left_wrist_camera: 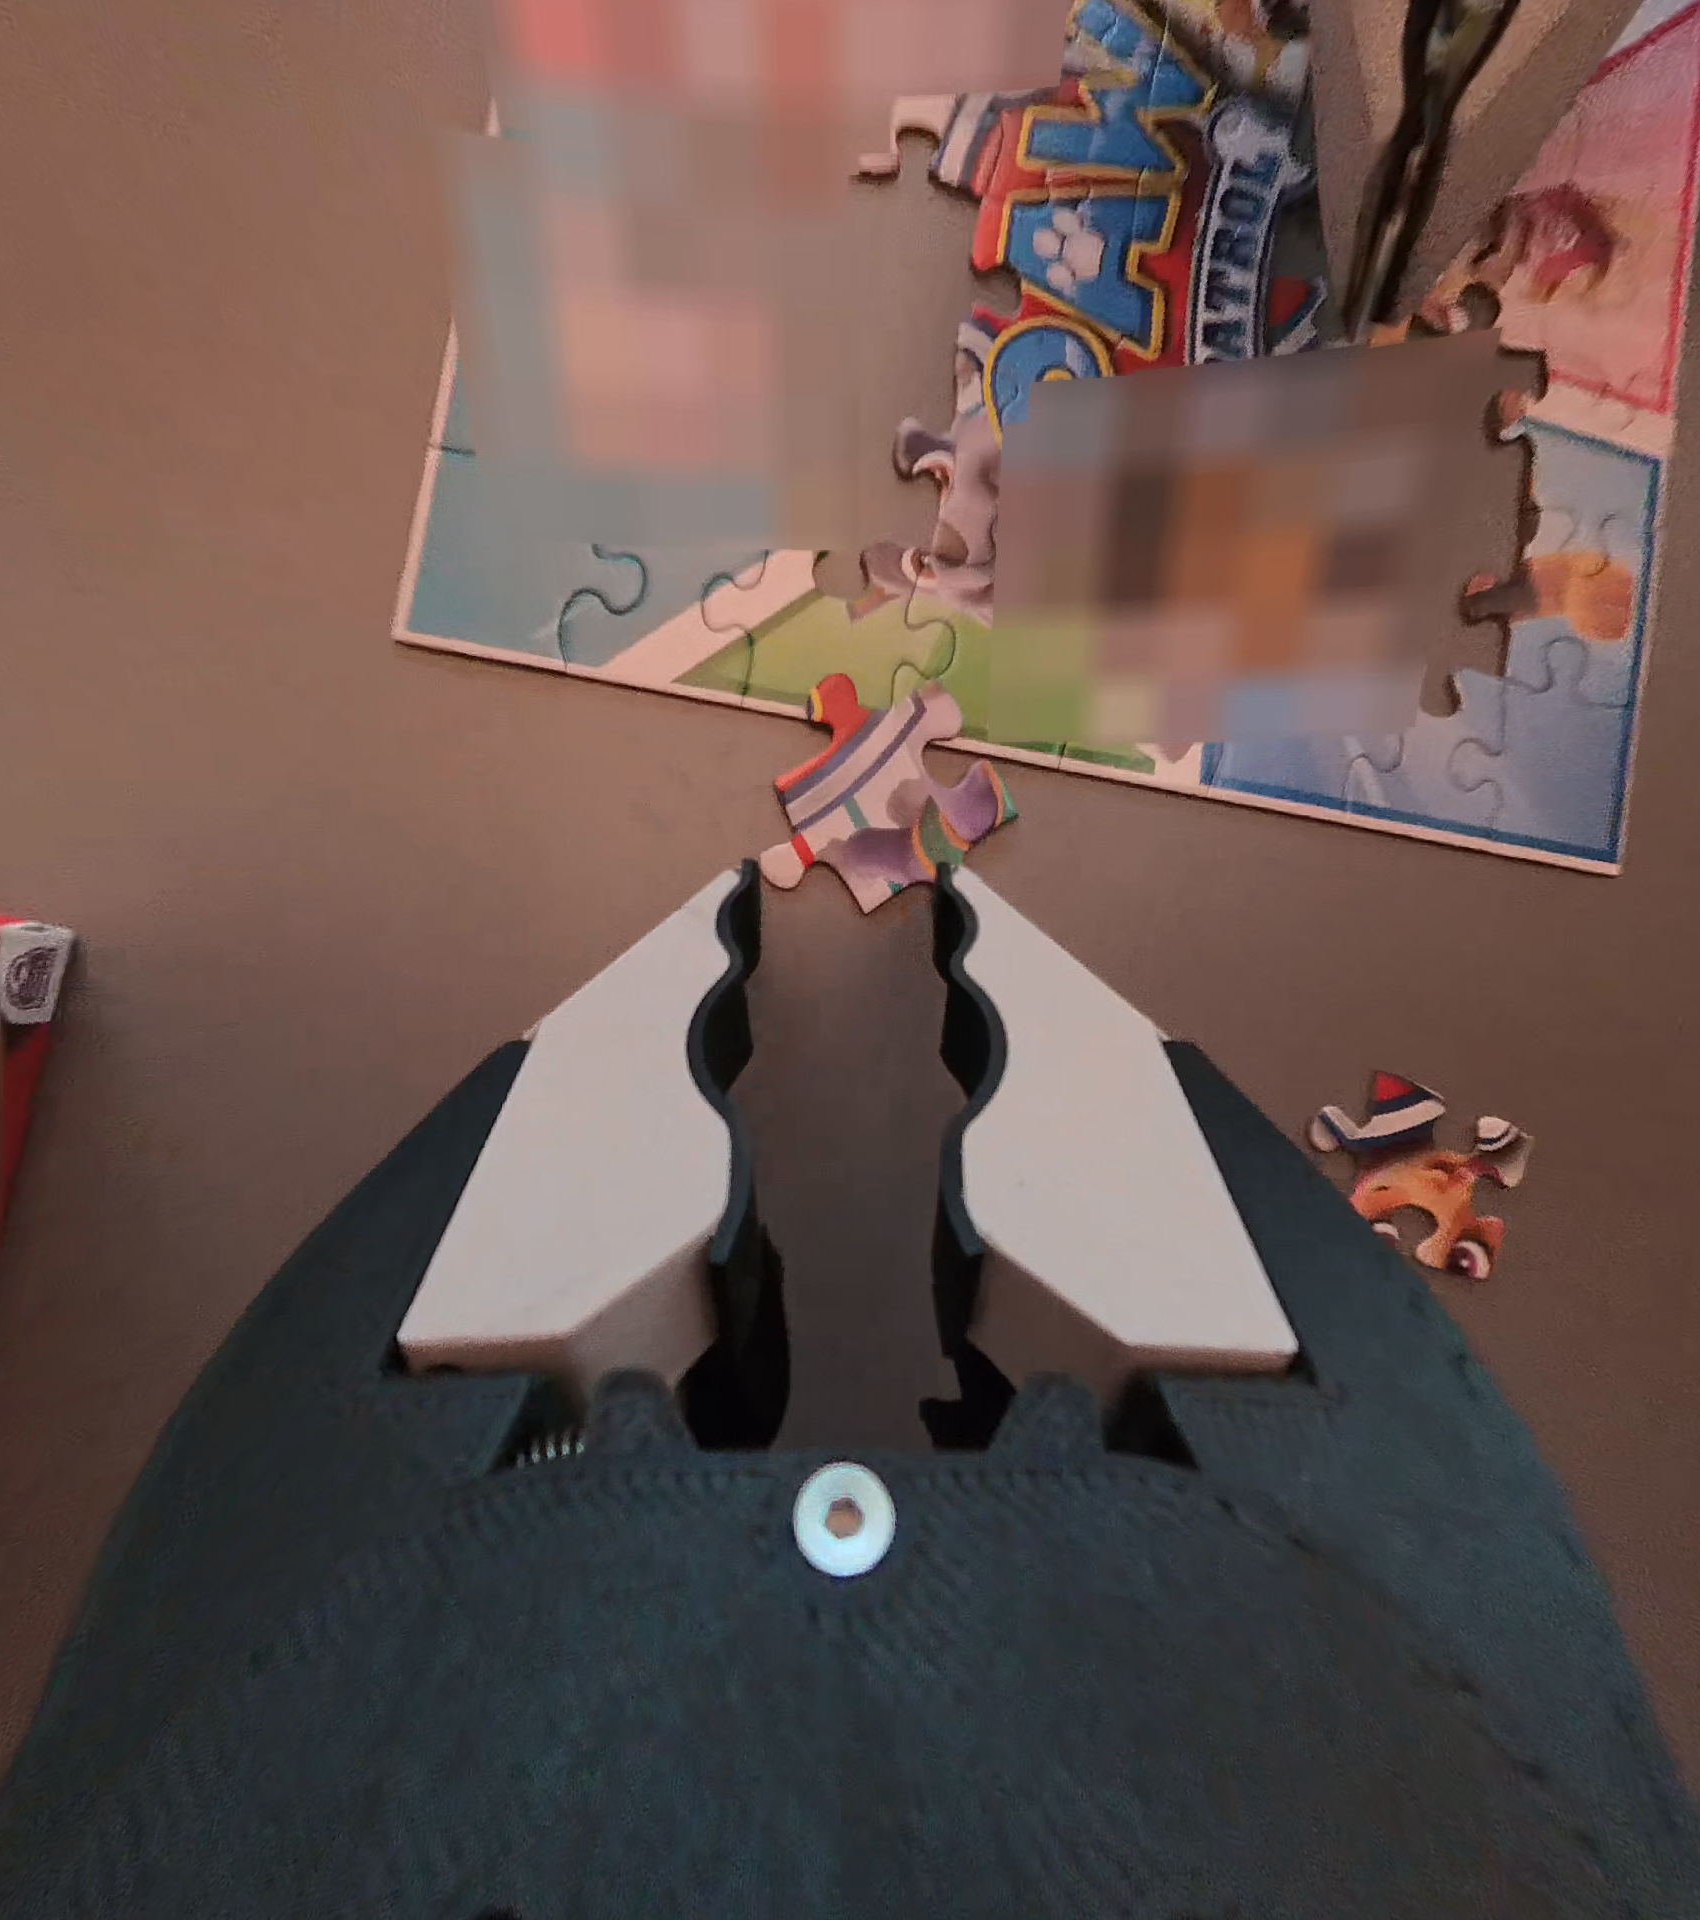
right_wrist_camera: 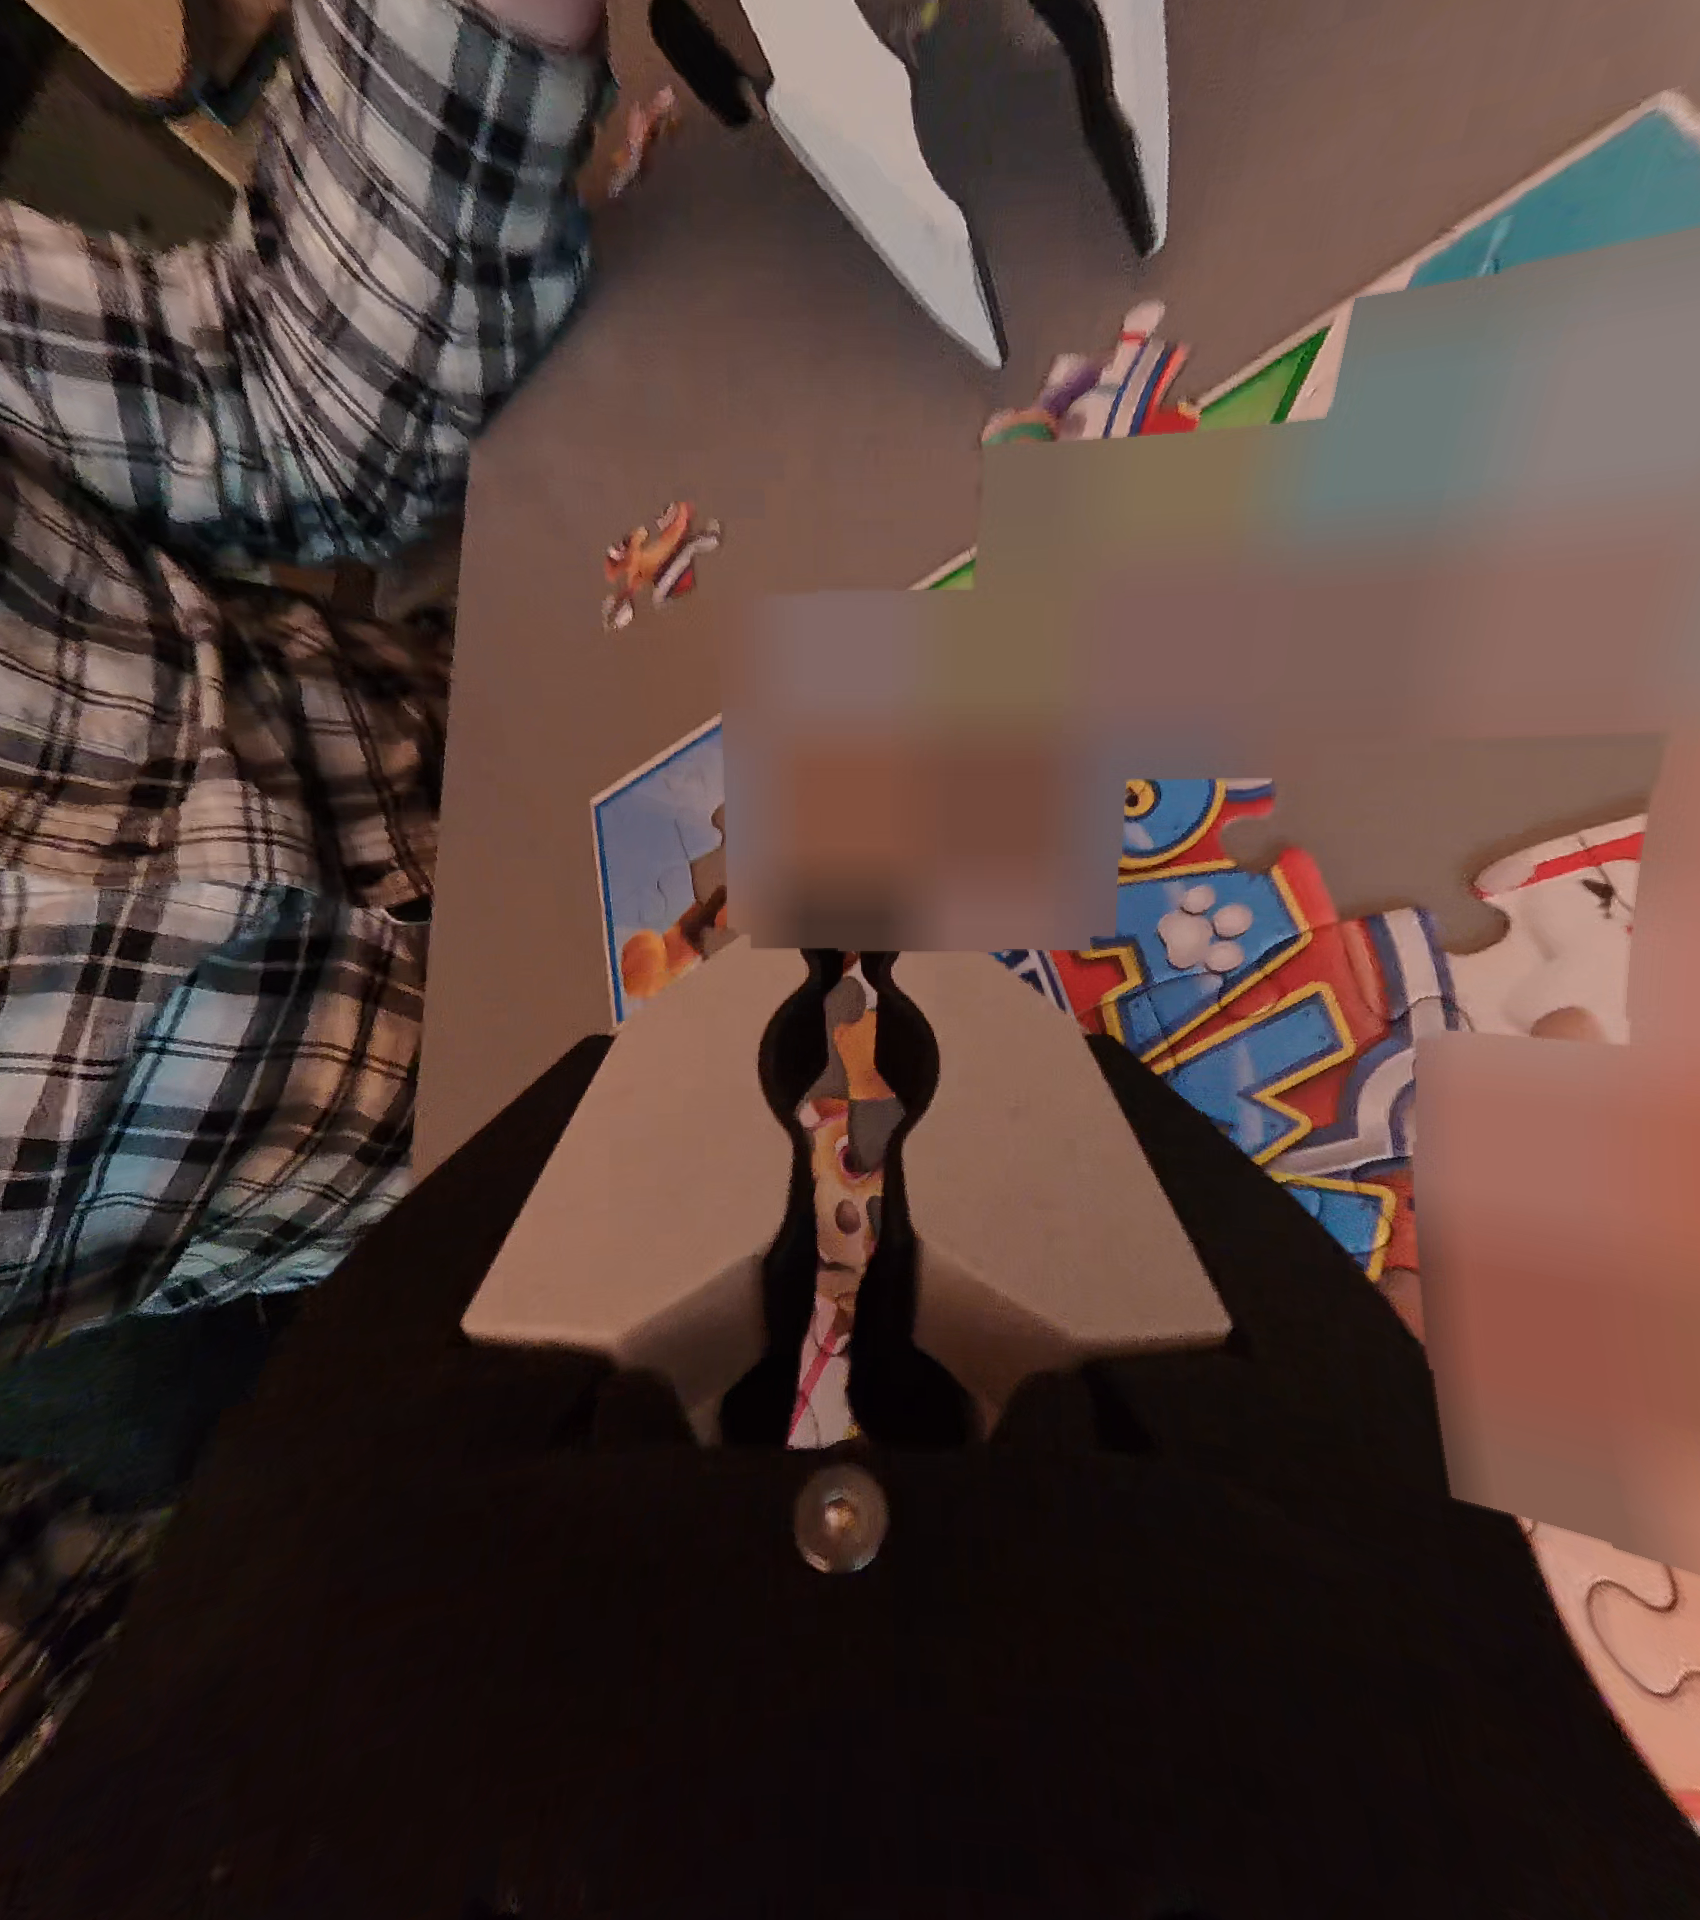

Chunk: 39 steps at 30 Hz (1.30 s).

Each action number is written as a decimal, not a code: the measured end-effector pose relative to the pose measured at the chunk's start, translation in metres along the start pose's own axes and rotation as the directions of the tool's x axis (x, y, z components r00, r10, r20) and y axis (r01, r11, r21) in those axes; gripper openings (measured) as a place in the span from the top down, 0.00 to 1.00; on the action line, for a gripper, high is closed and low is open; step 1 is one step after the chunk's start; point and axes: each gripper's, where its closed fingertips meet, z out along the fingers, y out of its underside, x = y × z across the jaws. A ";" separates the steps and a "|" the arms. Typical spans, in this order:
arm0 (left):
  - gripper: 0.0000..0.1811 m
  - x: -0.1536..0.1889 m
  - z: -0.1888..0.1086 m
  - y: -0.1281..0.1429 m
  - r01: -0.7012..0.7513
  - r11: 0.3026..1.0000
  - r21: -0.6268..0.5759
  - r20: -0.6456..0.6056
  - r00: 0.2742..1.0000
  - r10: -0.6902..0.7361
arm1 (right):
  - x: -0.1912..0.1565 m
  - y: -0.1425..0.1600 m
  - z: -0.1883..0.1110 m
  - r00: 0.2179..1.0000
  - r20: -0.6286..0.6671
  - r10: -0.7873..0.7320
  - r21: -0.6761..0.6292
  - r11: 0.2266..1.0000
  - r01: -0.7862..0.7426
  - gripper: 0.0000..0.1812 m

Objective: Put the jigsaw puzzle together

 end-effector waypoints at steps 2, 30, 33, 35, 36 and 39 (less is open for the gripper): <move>0.83 0.001 0.005 0.000 -0.007 1.000 -0.005 -0.001 1.000 0.007 | 0.007 0.001 0.003 0.999 -0.031 0.017 -0.013 1.000 -0.018 1.00; 0.79 0.012 0.021 -0.019 -0.009 0.997 0.078 -0.029 1.000 0.011 | 0.036 -0.028 -0.003 0.951 -0.287 -0.112 0.059 0.989 0.135 0.88; 0.81 0.012 0.025 -0.022 -0.049 0.996 0.069 0.018 0.999 0.048 | 0.040 -0.027 0.011 0.933 -0.323 -0.158 0.007 0.986 0.169 0.88; 0.81 0.014 0.027 -0.025 -0.070 0.995 0.072 0.031 0.997 0.068 | 0.042 -0.028 0.018 0.920 -0.343 -0.191 -0.022 0.980 0.196 0.87; 0.81 0.015 0.029 -0.027 -0.075 0.994 0.080 0.031 0.997 0.073 | 0.043 -0.028 0.022 0.913 -0.351 -0.206 -0.035 0.978 0.207 0.87; 0.81 0.019 0.033 -0.033 -0.091 0.991 0.099 0.036 0.995 0.088 | 0.045 -0.028 0.030 0.894 -0.375 -0.247 -0.078 0.969 0.235 0.86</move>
